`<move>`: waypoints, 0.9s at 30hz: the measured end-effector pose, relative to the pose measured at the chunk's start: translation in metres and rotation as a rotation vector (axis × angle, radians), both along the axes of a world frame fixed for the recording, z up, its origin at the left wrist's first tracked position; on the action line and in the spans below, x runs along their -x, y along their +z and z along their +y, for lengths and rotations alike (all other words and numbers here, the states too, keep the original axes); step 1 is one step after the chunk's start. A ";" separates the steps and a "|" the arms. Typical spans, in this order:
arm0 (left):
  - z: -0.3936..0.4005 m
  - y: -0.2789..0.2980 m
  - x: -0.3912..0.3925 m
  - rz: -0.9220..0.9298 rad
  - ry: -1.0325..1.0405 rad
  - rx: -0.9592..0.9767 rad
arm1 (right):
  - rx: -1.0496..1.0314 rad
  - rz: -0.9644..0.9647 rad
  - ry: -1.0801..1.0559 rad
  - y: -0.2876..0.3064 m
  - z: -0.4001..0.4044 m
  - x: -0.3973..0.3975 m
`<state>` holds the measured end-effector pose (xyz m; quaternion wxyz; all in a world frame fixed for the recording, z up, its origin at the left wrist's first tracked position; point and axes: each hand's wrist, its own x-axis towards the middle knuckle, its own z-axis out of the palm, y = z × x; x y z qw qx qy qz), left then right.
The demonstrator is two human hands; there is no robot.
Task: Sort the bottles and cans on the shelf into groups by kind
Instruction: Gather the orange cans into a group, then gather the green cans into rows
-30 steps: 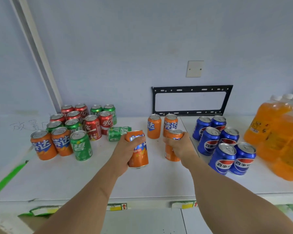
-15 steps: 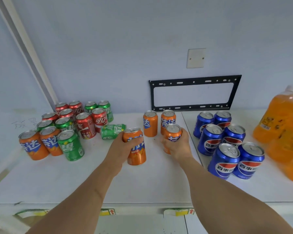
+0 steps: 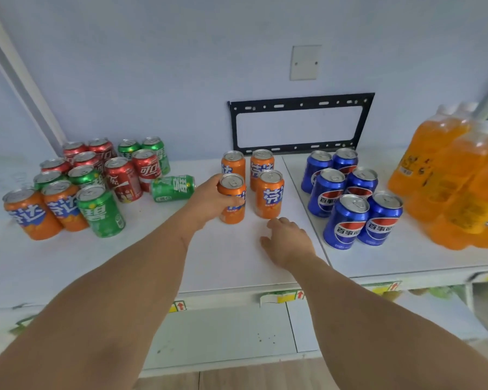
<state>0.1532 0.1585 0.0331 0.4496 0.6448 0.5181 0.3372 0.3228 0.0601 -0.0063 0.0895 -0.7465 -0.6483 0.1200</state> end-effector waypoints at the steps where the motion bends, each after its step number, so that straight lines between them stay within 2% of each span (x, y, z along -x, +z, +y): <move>1: 0.001 0.000 -0.003 0.004 -0.009 0.005 | 0.008 0.003 0.016 -0.001 -0.001 0.000; 12: 0.010 -0.003 -0.010 0.010 -0.011 0.084 | -0.003 0.075 0.071 -0.005 0.002 0.001; 16: 0.004 -0.006 0.004 0.163 0.033 0.084 | -0.006 0.047 0.124 0.001 0.003 0.013; 21: -0.012 0.006 0.044 0.558 0.101 -0.154 | -0.048 0.064 0.229 0.012 0.012 0.047; 25: -0.026 0.014 0.087 0.689 0.221 -0.285 | -0.068 0.117 0.290 0.022 0.028 0.086; 27: -0.030 0.014 0.111 0.733 0.317 -0.418 | -0.044 0.171 0.280 0.025 0.040 0.107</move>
